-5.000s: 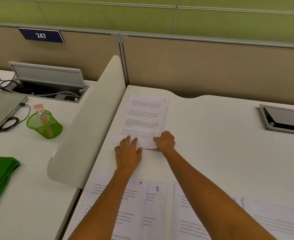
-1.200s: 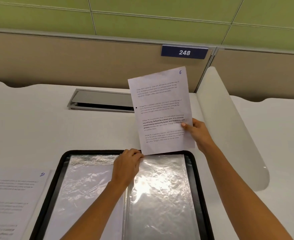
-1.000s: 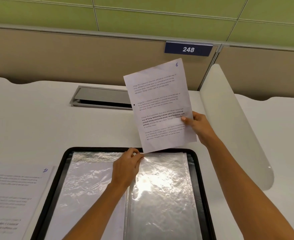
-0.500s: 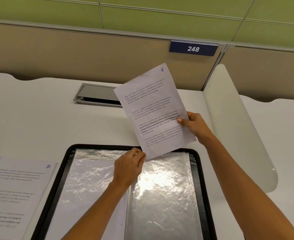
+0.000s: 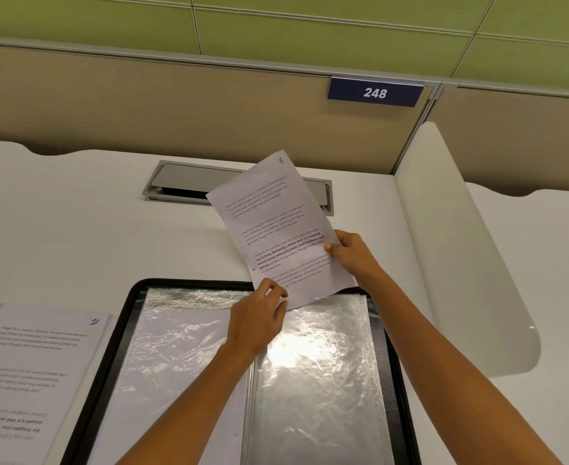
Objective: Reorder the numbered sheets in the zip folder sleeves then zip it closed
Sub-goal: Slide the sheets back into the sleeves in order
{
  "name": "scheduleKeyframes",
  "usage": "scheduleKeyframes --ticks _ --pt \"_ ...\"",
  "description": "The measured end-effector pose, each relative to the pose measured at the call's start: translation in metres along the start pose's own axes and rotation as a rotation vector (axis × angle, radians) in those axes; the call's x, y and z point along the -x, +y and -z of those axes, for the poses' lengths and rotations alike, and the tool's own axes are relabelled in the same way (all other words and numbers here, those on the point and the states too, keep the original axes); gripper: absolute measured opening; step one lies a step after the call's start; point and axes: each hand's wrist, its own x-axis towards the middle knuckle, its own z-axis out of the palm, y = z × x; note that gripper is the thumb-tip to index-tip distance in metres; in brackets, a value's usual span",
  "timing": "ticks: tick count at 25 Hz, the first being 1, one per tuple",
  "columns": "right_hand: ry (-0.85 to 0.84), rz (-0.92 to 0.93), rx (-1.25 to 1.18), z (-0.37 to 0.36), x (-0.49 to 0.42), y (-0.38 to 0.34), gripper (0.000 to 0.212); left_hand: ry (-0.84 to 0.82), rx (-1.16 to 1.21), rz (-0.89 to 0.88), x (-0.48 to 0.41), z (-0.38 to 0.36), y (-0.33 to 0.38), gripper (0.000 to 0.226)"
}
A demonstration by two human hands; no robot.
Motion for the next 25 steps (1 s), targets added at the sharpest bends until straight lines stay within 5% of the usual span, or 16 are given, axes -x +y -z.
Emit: scheduleKeyframes --ticks 6,22,25 --pt "-0.22 -0.102 0.094 0.014 0.002 -0.003 0.031 -0.159 0.047 -0.007 -0.01 -0.011 0.031 0.023" --pt "-0.131 -0.254 0.007 0.012 -0.002 0.023 0.027 -0.289 0.16 0.027 -0.035 -0.022 0.101 0.02" --pt "-0.194 -0.297 0.159 0.022 0.0 0.023 0.03 -0.309 0.188 0.074 -0.036 -0.022 0.1 0.02"
